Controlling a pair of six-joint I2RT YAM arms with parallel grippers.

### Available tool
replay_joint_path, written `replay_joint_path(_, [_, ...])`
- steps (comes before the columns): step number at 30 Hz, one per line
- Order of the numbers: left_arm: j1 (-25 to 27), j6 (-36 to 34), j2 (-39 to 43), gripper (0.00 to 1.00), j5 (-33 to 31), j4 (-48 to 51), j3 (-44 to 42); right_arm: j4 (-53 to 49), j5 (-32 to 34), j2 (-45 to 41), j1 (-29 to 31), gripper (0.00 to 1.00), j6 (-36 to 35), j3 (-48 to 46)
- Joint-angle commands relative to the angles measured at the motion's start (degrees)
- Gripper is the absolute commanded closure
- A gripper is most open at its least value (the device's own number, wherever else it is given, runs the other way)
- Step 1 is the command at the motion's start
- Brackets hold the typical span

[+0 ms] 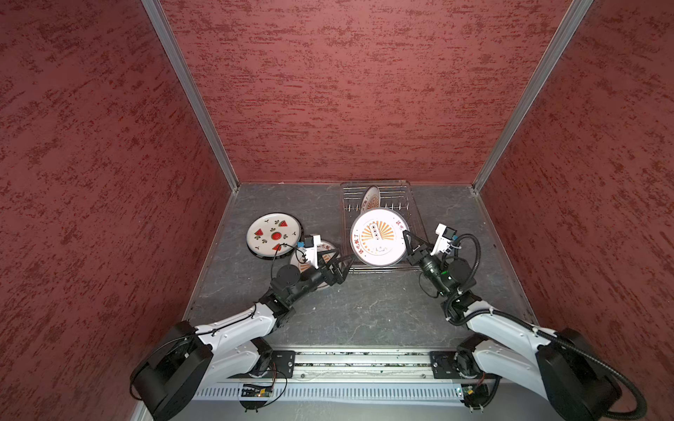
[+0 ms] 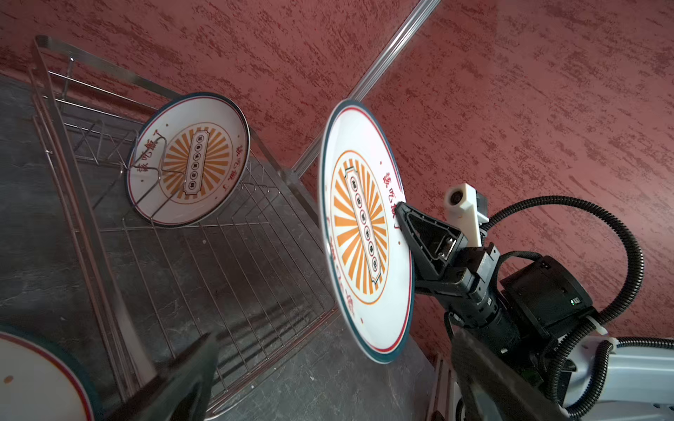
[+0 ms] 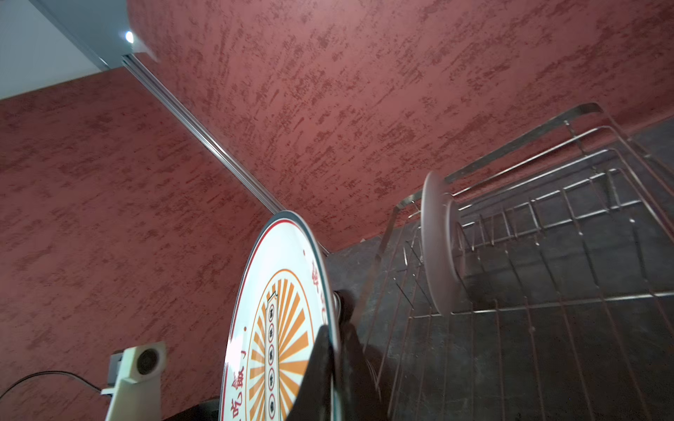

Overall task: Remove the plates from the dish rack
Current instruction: 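Carry the sunburst plate toward the left gripper, which waits open near the stack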

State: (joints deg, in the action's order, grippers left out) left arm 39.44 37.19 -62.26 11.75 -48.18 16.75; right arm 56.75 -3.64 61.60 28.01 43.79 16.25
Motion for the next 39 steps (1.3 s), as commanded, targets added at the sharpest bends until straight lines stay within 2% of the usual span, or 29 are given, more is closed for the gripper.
replay_joint_path(1, [1.85,-1.03,-0.75,0.06,0.58,0.49,2.51,11.42,-3.98,-0.09,-0.24,1.0,2.64,-0.74])
replay_joint_path(5, [3.36,-0.81,-0.54,0.21,-0.78,1.59,3.28,12.0,-3.69,-0.53,-0.24,1.0,1.83,-1.8])
replay_joint_path(12, [3.87,1.4,0.08,0.48,-4.13,2.74,3.38,19.88,-4.98,2.72,-0.24,1.0,1.33,-3.71])
replay_joint_path(22, [4.77,1.68,-0.45,0.73,-7.8,6.1,4.96,26.24,-2.88,5.98,1.06,1.0,-4.33,-5.06])
replay_joint_path(27, [4.86,1.76,-1.14,0.79,-7.5,6.97,5.77,25.94,-1.34,6.58,1.67,1.0,-5.95,-4.72])
replay_joint_path(39, [4.76,2.54,-4.46,0.83,-4.78,5.16,7.24,26.49,-2.5,8.13,2.49,1.0,-6.88,-3.92])
